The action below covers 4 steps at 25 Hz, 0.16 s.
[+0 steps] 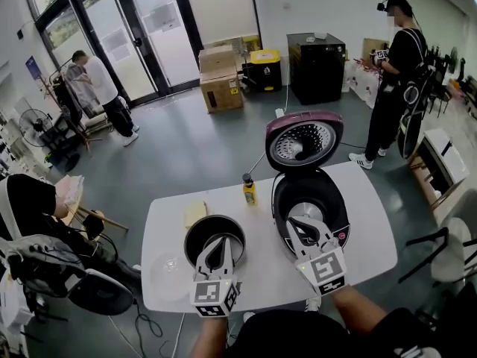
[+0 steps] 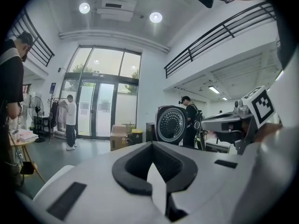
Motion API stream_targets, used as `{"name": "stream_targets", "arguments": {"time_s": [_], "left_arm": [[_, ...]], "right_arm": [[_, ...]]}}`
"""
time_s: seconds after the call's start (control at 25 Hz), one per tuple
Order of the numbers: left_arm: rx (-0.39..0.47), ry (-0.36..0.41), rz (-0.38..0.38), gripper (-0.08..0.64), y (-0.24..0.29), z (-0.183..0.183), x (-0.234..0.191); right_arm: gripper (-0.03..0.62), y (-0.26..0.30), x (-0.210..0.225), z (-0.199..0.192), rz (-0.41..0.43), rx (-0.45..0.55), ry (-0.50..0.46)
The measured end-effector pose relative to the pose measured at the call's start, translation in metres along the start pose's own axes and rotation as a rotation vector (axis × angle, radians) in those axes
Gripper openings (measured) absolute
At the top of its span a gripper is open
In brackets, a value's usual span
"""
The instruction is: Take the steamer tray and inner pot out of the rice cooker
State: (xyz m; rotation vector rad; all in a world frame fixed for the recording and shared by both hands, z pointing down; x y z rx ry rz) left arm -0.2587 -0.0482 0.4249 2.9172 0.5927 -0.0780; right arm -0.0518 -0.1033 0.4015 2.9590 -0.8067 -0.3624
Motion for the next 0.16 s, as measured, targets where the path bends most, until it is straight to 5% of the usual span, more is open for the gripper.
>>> {"name": "stream_targets", "arguments": {"time_s": [0.16], "left_arm": [[-0.009,-0.011,0.006,-0.002,0.0012,-0.0059,0.0020]], "right_arm": [[-0.002,0.0007,0.0029,-0.0027,0.002,0.001,-0.003]]}}
Point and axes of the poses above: the fingertips, and each gripper's own axes: y forward along the fingers, x to its right, z out of its top, the point moved 6 cm from there along -y, backward along the fingers, and after that the axes turned 12 degrees about -z, right-handed, at the moved point
